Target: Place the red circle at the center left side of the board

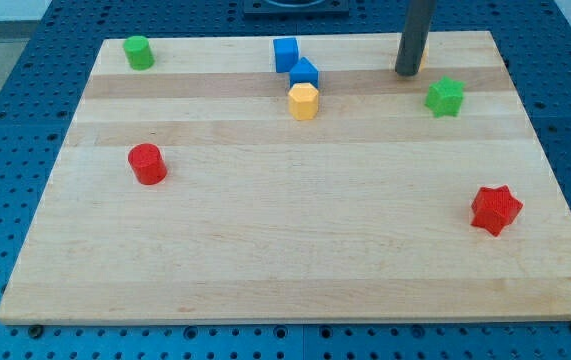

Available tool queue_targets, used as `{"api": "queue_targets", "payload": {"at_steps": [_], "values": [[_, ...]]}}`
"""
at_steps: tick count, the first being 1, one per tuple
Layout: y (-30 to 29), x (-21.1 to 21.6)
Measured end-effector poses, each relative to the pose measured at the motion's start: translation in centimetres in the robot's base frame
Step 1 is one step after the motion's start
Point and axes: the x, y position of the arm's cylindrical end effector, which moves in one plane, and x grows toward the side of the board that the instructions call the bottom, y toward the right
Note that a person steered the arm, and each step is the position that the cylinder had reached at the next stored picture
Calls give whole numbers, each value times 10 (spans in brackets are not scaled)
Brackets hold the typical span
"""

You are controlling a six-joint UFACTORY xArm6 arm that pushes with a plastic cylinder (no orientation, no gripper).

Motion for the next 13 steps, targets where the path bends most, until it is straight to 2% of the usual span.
{"api": "queue_targets", "payload": {"at_steps": [2,3,5,8,11,12,13], "values": [[1,-7],[1,37],[-3,54],[-95,172],[-118,184],[-155,199],[-227,203]]}}
